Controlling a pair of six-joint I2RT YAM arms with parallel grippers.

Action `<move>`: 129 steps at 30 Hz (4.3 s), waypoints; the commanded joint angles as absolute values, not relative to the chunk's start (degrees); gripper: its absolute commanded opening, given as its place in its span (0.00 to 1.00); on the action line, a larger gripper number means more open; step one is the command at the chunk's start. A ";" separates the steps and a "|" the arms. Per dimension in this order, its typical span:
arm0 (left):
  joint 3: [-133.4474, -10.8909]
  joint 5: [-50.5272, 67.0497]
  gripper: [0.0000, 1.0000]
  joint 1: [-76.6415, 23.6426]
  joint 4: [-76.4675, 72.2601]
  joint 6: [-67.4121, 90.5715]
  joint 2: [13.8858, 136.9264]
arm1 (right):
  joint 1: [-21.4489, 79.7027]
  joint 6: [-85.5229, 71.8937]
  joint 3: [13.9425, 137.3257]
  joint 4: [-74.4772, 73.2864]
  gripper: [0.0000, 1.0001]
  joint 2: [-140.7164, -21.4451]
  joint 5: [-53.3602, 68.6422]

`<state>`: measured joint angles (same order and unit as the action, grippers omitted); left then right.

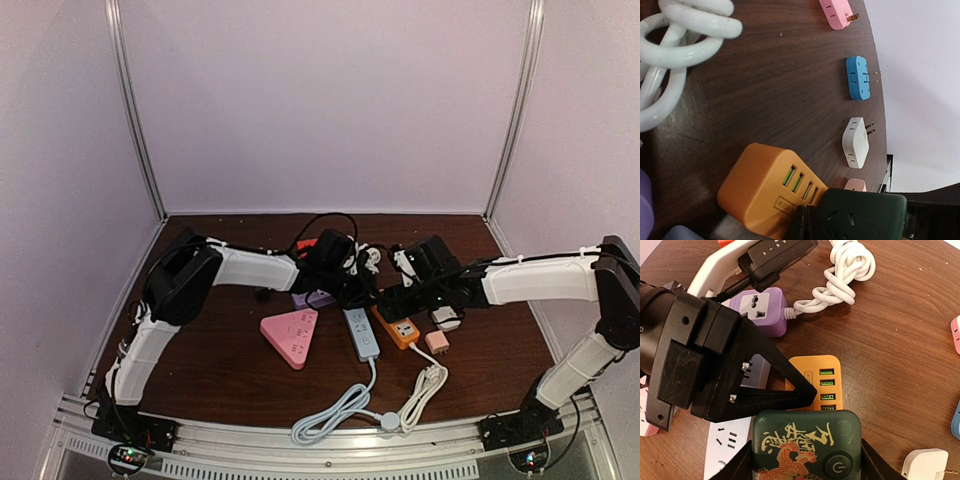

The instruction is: Pull the plug off the socket

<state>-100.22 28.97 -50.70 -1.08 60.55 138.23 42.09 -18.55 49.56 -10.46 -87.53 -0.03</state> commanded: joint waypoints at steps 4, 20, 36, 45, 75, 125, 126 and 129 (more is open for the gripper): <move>-104.54 26.10 0.04 -51.58 9.34 56.60 140.75 | 42.51 -19.07 52.26 -9.00 0.36 -88.65 -2.30; -107.02 24.49 0.02 -52.08 17.49 53.27 144.14 | 42.49 -19.14 57.06 -9.39 0.35 -90.35 -3.91; -107.35 22.19 0.02 -52.12 21.90 50.63 145.71 | 42.26 -19.24 60.12 -9.63 0.36 -89.19 -3.31; -107.70 22.39 0.00 -52.29 22.58 50.35 145.92 | 41.87 -19.16 59.41 -11.07 0.36 -88.12 -4.31; -108.40 19.63 0.09 -48.04 23.62 40.72 124.39 | 23.00 -29.59 63.13 -4.40 0.39 -92.17 13.63; -90.97 18.00 0.09 -43.38 21.38 41.22 108.38 | 15.47 -39.26 58.92 11.47 0.69 -109.07 26.60; -90.89 17.99 0.09 -43.34 21.41 41.28 108.42 | 15.40 -39.03 58.67 11.31 0.70 -108.73 26.37; -90.63 17.99 0.09 -43.33 21.38 41.29 108.46 | 15.43 -38.05 58.21 9.87 0.73 -107.29 25.09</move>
